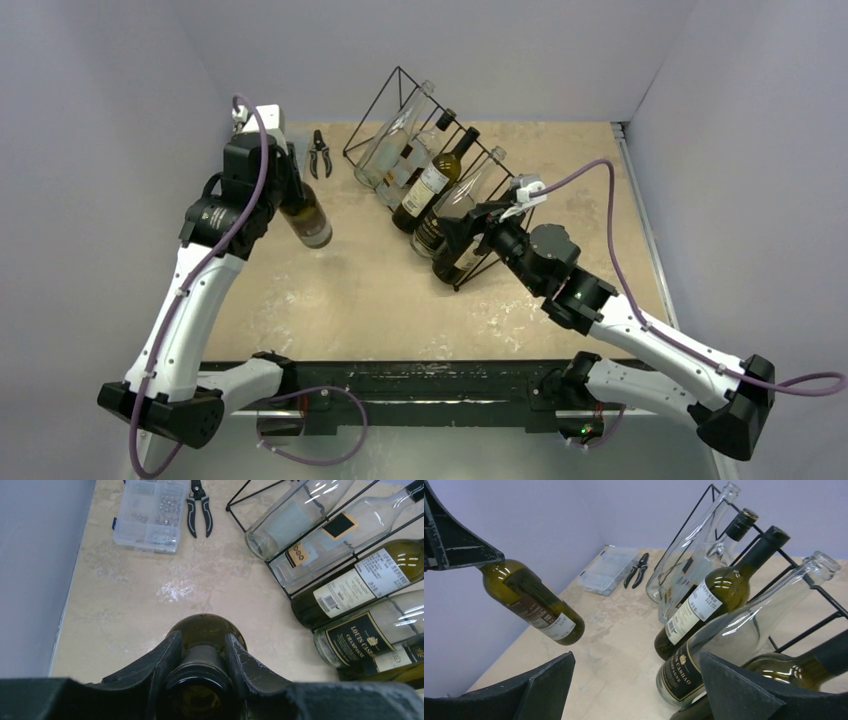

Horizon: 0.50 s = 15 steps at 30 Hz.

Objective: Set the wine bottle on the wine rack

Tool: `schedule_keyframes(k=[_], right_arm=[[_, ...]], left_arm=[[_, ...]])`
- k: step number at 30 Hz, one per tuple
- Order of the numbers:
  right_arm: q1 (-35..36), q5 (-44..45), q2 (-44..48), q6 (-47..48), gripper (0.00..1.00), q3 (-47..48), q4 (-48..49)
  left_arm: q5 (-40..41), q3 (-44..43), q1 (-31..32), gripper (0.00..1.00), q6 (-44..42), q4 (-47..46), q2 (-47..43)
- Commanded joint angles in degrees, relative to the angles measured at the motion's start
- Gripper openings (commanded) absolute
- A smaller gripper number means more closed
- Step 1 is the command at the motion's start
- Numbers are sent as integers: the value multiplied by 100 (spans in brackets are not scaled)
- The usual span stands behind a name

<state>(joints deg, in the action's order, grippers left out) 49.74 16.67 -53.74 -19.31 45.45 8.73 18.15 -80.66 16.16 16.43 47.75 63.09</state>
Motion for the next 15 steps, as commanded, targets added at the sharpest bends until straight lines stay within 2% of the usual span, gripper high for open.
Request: schedule_keyframes(k=[1,8,15], right_arm=[[-24,535,302,65,99,-88,-144],[-35,695,501,68,99,-21,-469],[-34,874,625,96,99,41,-699]], left_arm=[[251,-583,18,0,-180,-1318,306],[773,-1100,5,0,-373,-1988,1048],[768,-1561,-33,0,-527,-2606,1786]])
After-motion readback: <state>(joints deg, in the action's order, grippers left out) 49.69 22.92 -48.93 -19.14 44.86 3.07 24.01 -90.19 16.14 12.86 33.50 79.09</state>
